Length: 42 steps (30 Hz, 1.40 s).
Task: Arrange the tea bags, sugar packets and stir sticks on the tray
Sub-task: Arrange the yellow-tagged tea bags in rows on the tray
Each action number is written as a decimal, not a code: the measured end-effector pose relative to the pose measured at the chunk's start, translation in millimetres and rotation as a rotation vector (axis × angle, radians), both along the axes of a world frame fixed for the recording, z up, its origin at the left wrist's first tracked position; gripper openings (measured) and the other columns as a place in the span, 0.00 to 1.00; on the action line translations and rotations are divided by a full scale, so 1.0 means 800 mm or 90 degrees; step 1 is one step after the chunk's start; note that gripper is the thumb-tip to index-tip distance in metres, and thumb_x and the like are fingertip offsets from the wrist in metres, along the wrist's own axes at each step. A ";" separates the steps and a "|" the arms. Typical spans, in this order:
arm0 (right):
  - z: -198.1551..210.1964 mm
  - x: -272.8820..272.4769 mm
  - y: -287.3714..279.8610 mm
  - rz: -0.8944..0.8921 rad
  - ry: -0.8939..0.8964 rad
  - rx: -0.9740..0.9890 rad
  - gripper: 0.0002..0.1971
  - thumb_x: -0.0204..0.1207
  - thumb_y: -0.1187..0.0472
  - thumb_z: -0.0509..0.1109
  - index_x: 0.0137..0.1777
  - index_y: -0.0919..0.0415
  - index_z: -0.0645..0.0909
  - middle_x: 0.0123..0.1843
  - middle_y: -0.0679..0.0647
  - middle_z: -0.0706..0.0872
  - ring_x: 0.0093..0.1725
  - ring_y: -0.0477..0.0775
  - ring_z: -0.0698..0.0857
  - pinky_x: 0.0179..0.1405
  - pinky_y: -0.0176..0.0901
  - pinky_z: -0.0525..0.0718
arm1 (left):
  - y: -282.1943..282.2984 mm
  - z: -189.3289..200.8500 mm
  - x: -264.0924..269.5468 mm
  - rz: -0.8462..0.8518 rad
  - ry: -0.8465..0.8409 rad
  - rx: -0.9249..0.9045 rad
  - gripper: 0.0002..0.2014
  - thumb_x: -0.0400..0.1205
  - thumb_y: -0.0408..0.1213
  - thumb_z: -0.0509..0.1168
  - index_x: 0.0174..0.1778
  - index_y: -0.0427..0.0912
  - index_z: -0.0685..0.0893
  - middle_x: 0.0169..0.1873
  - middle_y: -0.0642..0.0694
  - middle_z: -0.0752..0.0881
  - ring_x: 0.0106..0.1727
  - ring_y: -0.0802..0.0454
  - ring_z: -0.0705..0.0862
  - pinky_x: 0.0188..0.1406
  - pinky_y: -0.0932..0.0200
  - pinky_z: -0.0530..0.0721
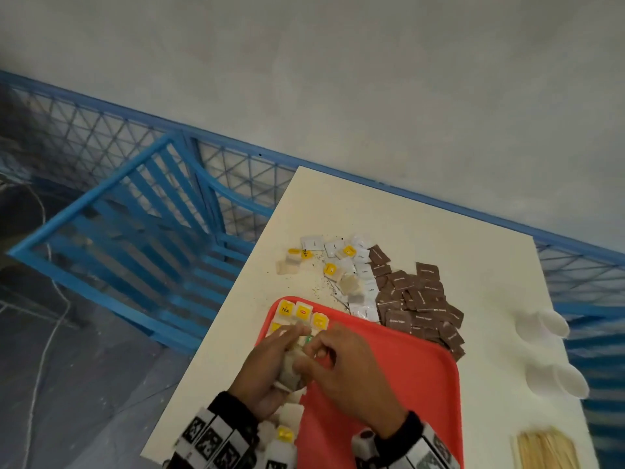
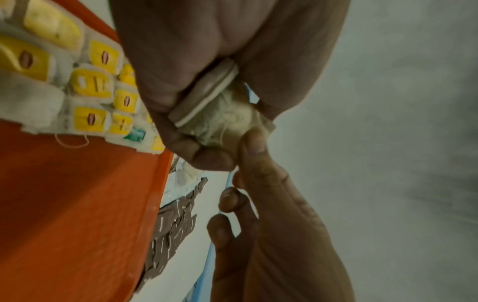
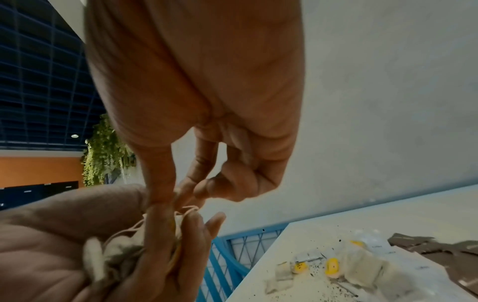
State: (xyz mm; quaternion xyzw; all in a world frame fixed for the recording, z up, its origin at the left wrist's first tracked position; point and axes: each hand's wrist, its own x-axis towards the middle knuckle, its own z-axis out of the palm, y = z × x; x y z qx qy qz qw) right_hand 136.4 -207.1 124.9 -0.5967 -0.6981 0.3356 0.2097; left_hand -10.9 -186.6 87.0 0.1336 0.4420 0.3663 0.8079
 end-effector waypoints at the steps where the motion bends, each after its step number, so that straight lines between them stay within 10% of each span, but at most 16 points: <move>1: 0.002 0.005 -0.004 0.003 0.008 0.008 0.09 0.72 0.50 0.78 0.37 0.49 0.81 0.38 0.42 0.80 0.37 0.36 0.74 0.38 0.27 0.66 | -0.003 -0.002 0.006 -0.005 -0.005 0.005 0.21 0.78 0.49 0.75 0.60 0.38 0.82 0.46 0.33 0.83 0.36 0.46 0.81 0.34 0.57 0.79; 11: 0.063 0.087 -0.013 -0.223 0.381 -0.122 0.07 0.75 0.58 0.78 0.38 0.59 0.86 0.31 0.52 0.86 0.32 0.45 0.80 0.33 0.39 0.76 | -0.014 0.022 0.048 0.019 0.091 0.065 0.12 0.76 0.40 0.73 0.46 0.36 0.81 0.25 0.45 0.76 0.21 0.55 0.73 0.12 0.66 0.69; 14: 0.064 0.096 -0.009 -0.259 0.362 -0.112 0.07 0.77 0.58 0.76 0.39 0.59 0.87 0.31 0.52 0.88 0.31 0.45 0.82 0.34 0.41 0.76 | -0.017 0.037 0.047 0.021 0.185 0.178 0.11 0.79 0.36 0.73 0.51 0.32 0.85 0.27 0.44 0.76 0.22 0.52 0.70 0.17 0.65 0.67; 18: 0.064 0.095 -0.009 -0.295 0.380 -0.109 0.06 0.78 0.61 0.75 0.41 0.63 0.88 0.32 0.53 0.89 0.31 0.45 0.83 0.31 0.37 0.77 | -0.025 0.069 0.062 -0.021 0.427 0.492 0.07 0.79 0.36 0.76 0.50 0.51 0.92 0.30 0.51 0.87 0.22 0.54 0.79 0.24 0.56 0.79; 22: 0.068 0.082 -0.011 -0.259 0.420 -0.123 0.06 0.79 0.60 0.74 0.43 0.61 0.90 0.39 0.58 0.92 0.34 0.47 0.82 0.33 0.37 0.78 | -0.033 0.078 0.070 -0.058 0.573 0.691 0.19 0.71 0.44 0.82 0.53 0.68 0.86 0.50 0.69 0.88 0.47 0.66 0.87 0.46 0.73 0.81; 28: 0.074 0.074 -0.006 -0.221 0.450 -0.091 0.10 0.77 0.51 0.74 0.40 0.57 0.89 0.31 0.43 0.84 0.33 0.39 0.77 0.35 0.31 0.75 | -0.021 0.089 0.048 -0.010 0.424 0.517 0.06 0.82 0.38 0.71 0.41 0.44 0.91 0.18 0.47 0.80 0.16 0.53 0.75 0.18 0.58 0.76; 33: 0.070 0.074 -0.002 -0.151 0.411 -0.083 0.10 0.71 0.54 0.81 0.49 0.56 0.90 0.43 0.53 0.90 0.38 0.44 0.81 0.39 0.35 0.79 | -0.010 0.102 0.025 -0.052 0.314 0.456 0.11 0.80 0.44 0.71 0.42 0.39 0.90 0.18 0.41 0.76 0.17 0.49 0.72 0.19 0.61 0.72; 42: 0.068 0.047 0.012 -0.101 0.447 -0.066 0.04 0.74 0.63 0.79 0.42 0.64 0.88 0.30 0.43 0.85 0.30 0.37 0.79 0.33 0.29 0.76 | 0.010 0.107 0.007 -0.027 0.296 0.420 0.07 0.80 0.40 0.71 0.45 0.41 0.91 0.20 0.37 0.76 0.19 0.49 0.72 0.17 0.61 0.72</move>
